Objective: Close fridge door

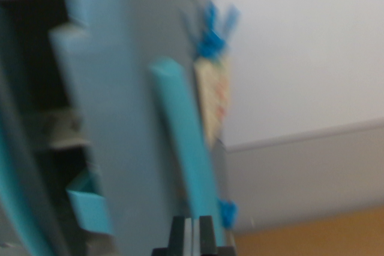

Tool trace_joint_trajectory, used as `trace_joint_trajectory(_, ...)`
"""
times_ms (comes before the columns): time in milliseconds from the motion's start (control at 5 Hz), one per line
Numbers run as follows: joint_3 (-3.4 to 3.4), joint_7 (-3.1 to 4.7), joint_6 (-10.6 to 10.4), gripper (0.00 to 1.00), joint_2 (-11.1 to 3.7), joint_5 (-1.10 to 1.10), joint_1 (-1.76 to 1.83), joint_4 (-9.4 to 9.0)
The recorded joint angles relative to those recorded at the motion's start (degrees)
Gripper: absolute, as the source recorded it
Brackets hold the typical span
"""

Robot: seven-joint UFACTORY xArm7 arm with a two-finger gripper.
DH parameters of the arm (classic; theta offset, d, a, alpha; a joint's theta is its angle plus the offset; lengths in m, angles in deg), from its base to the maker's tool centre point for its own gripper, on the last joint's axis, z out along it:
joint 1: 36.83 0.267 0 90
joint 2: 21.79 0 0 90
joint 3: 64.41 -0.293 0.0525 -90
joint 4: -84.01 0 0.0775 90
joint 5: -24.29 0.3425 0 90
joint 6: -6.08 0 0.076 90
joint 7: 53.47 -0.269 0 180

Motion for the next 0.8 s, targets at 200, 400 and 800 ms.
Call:
trace_joint_trajectory(200,3.02,0.0,0.0,1.0,-2.94,0.0,0.0,0.0)
trace_joint_trajectory(400,3.02,0.0,0.0,1.0,-2.94,0.0,0.0,0.0)
trace_joint_trajectory(800,4.96,0.0,0.0,1.0,-7.0,0.0,0.0,0.13)
